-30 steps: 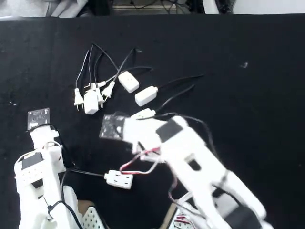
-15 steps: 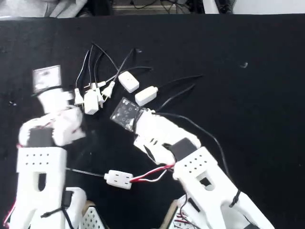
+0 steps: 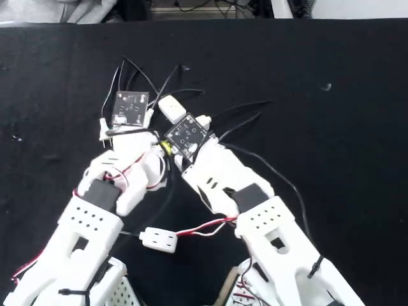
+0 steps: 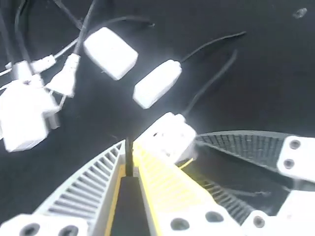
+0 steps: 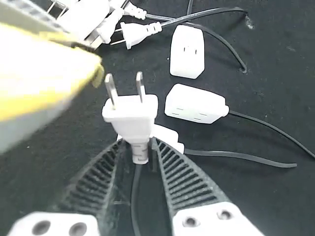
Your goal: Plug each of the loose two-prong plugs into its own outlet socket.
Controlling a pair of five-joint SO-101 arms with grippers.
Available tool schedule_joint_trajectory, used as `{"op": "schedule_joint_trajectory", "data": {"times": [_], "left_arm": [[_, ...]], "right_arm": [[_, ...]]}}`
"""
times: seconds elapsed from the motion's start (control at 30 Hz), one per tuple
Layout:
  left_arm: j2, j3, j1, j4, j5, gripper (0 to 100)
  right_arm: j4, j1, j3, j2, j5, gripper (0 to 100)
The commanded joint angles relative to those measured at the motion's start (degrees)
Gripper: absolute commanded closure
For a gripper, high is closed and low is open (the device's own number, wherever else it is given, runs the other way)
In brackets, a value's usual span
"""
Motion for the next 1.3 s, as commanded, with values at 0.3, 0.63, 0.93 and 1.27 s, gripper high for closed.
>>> {"op": "schedule_joint_trajectory", "data": {"times": [0.3, 0.63, 0.93, 1.27], "left_arm": [[-5.8, 0.5, 0.7, -1.3, -1.3, 97], [-15.5, 8.5, 2.5, -3.2, -6.0, 97], [-6.5, 2.6, 2.9, -1.6, -9.0, 97], [-1.1, -4.3, 2.8, 2.7, -9.1, 97]], "right_arm": [[-1.3, -2.7, 1.6, -0.8, -0.3, 98.8], [-1.3, -2.9, 1.5, -0.9, -0.3, 98.8], [-1.3, -2.9, 1.6, -0.9, -0.2, 98.8], [-1.3, -2.8, 1.5, -0.7, -0.2, 98.8]]}}
